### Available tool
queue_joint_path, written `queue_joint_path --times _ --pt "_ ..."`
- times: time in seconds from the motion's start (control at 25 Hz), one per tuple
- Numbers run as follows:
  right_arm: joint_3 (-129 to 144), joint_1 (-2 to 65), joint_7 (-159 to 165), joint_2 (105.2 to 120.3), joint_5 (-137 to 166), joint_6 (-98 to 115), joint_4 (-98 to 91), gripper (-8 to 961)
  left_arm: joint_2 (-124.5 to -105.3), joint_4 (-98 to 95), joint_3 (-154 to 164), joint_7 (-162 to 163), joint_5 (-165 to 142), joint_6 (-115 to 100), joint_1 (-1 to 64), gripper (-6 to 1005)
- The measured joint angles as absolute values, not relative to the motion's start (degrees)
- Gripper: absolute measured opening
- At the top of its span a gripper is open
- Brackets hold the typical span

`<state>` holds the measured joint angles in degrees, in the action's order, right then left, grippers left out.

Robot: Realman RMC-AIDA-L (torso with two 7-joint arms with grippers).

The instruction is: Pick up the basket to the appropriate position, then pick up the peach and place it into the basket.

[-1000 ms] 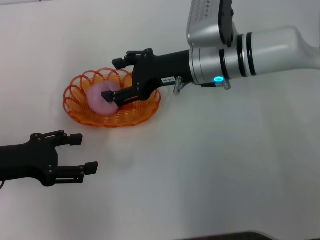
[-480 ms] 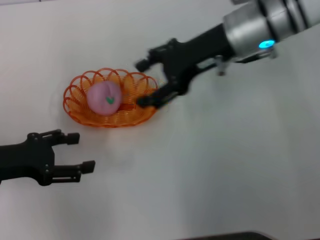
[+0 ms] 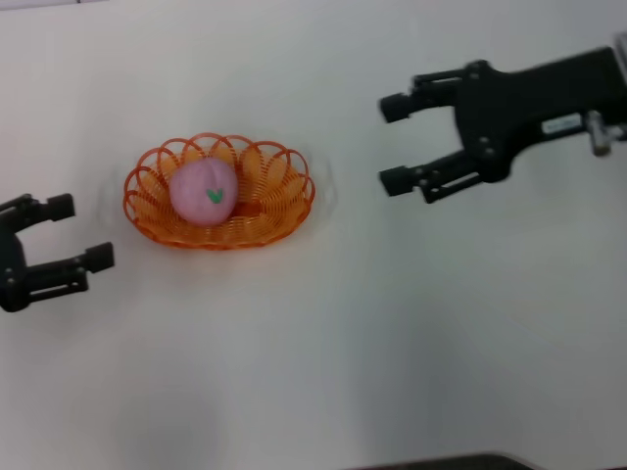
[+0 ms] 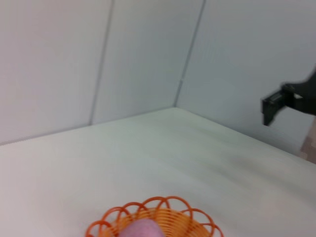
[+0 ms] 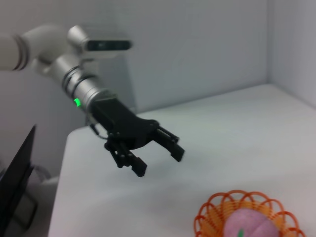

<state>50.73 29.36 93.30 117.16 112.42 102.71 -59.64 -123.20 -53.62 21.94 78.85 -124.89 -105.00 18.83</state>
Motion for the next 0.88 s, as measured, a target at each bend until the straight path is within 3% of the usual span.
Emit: queue_joint_path --times 0.36,0.88 --pt "47.3 22.7 79.6 118.45 113.2 98.5 -47.3 930 -123.46 -51.1 21.2 75.0 -125.0 -103.2 17.0 891" --pt "44.6 22.4 69.7 119.2 113.4 92.6 -38.7 929 -123.77 -49.6 21.0 74.6 -124.8 -102.3 16.7 892"
